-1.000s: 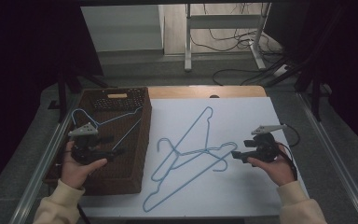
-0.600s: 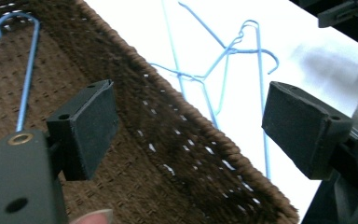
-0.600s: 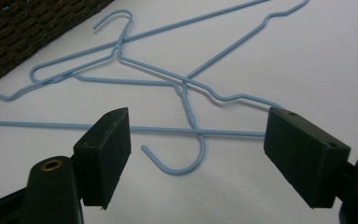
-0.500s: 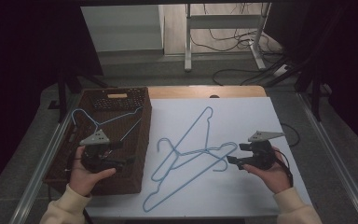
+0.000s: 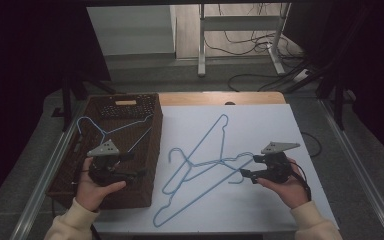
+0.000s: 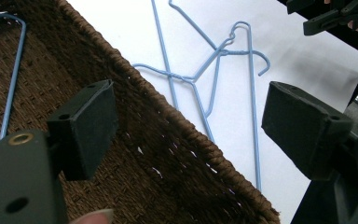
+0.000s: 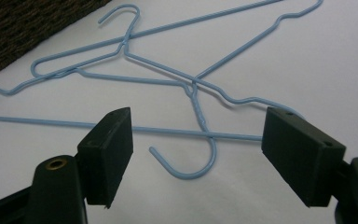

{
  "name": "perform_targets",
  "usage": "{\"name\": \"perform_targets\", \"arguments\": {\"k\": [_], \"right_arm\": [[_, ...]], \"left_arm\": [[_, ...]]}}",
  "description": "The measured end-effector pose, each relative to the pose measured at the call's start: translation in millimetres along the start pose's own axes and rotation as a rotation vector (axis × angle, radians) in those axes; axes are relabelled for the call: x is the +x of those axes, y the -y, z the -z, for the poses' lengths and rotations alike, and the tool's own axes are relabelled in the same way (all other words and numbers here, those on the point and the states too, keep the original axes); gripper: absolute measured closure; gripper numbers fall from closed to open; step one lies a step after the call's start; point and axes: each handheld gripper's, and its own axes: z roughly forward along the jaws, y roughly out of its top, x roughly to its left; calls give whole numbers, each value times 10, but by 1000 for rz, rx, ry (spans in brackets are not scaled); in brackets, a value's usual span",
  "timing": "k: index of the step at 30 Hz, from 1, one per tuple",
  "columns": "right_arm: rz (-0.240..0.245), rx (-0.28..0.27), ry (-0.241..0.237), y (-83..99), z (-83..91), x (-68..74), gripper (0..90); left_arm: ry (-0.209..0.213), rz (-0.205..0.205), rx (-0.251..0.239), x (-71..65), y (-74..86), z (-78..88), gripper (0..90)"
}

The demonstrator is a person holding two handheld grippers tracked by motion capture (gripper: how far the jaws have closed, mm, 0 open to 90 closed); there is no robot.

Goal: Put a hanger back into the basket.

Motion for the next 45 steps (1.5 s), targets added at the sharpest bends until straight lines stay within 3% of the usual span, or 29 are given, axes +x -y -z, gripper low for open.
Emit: {"name": "perform_targets", "arguments": {"k": [6, 11, 15, 22, 23, 24, 25, 31, 39, 45], "right_arm": [[6, 22, 5, -18, -71, 19, 268], [17, 54, 11, -133, -234, 71, 292], [22, 76, -1, -295, -411, 159, 331], [50, 139, -27, -597, -886, 410, 386], [50, 139, -27, -597, -886, 410, 386], [53, 161, -37, -668, -1051, 484, 398], [54, 169, -38, -689, -1103, 506, 405], [33, 221, -39, -810, -1478, 637, 443], [30, 263, -14, -878, -1776, 747, 549], [15, 288, -4, -862, -1866, 743, 643]], "left_arm": [[0, -3, 10, -22, -10, -22, 188], [-1, -4, 13, -25, -10, -29, 191], [2, -3, 16, -22, -5, -37, 191], [0, -7, 13, -28, -8, -19, 193], [0, -7, 13, -28, -8, -19, 193], [-2, -5, 14, -27, -7, -15, 194], [-2, -5, 13, -27, -5, -15, 194], [-4, -4, 18, -21, 7, -14, 195], [-7, -2, 19, -14, 10, -17, 195], [-8, -2, 20, -13, 11, -18, 196]]}}
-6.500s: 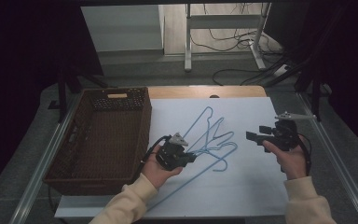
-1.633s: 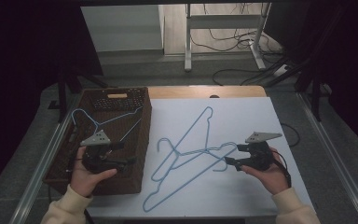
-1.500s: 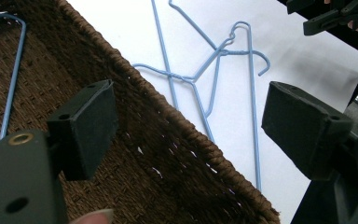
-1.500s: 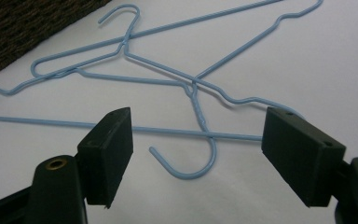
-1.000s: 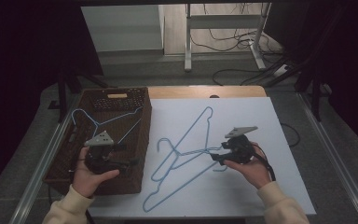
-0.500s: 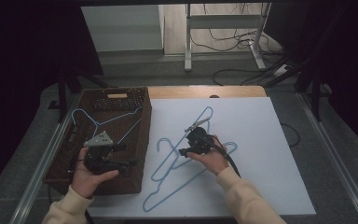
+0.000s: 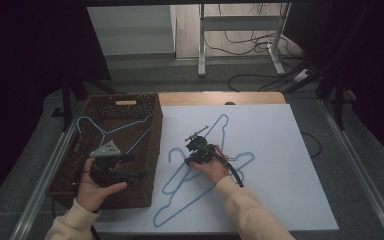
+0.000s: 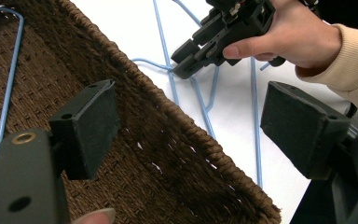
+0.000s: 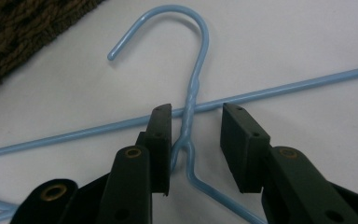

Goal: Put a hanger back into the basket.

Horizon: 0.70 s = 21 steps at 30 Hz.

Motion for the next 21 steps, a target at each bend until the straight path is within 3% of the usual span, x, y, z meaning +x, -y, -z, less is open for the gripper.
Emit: {"name": "perform_targets", "arguments": {"k": [8, 15, 21], "right_arm": [[17, 12, 72, -14, -12, 49, 787], [-8, 1, 48, 4, 45, 32, 830], [9, -52, 47, 59, 274, 32, 857]], "left_arm": [[3, -6, 6, -22, -4, -24, 196], [5, -12, 8, -45, -7, -35, 198], [16, -31, 18, -121, -27, -79, 200]]}}
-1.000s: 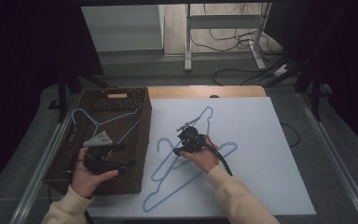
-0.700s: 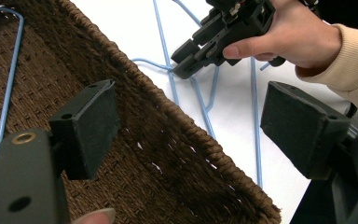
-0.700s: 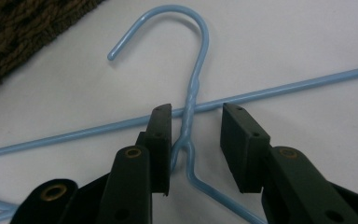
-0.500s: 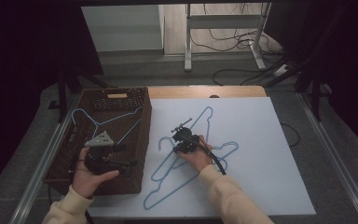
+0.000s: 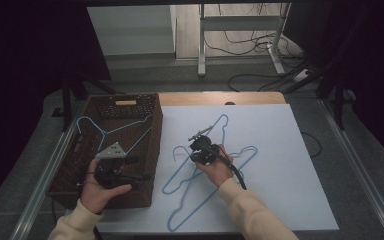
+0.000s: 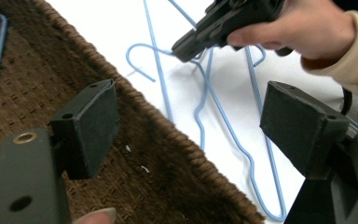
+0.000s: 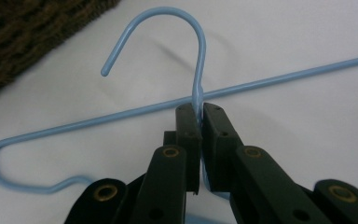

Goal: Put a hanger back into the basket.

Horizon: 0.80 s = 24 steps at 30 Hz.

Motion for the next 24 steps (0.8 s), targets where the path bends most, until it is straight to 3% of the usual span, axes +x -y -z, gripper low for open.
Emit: {"name": "perform_targets", "arguments": {"k": [12, 23, 24], "right_arm": [[-35, -112, -39, 184, 506, -108, 856], [-39, -140, -62, 259, 586, -139, 856], [-37, -142, -64, 265, 588, -141, 856]], "left_arm": [[51, -26, 39, -239, -106, -196, 214], [109, -5, 133, -485, -190, -548, 237], [126, 6, 155, -528, -182, -637, 239]]}}
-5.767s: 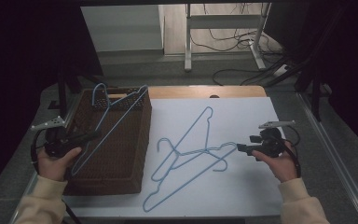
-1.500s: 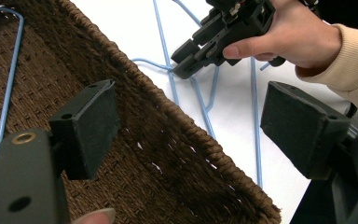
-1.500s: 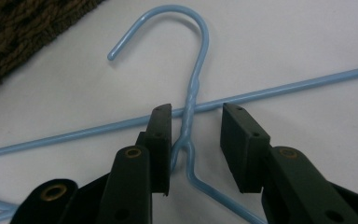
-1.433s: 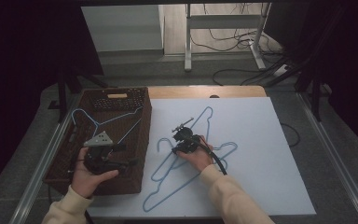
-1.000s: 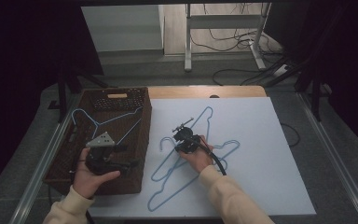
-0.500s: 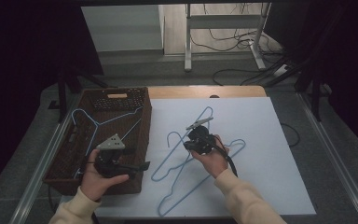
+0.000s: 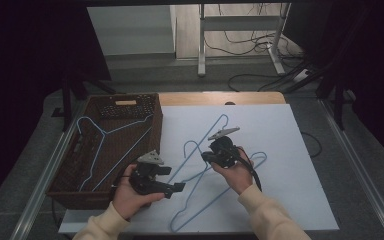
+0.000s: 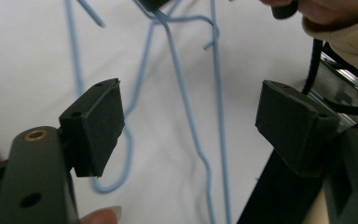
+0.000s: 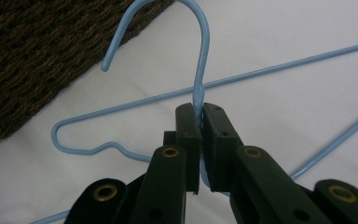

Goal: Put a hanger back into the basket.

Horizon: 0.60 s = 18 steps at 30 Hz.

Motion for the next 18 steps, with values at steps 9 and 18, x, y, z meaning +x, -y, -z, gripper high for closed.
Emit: {"name": "perform_targets", "arguments": {"k": [9, 18], "right_arm": [[5, -13, -6, 23, 39, 19, 856], [2, -29, -10, 46, 98, 31, 856]], "left_arm": [[-29, 6, 72, -108, -30, -365, 342], [-15, 37, 97, -126, -57, -601, 369]]}}
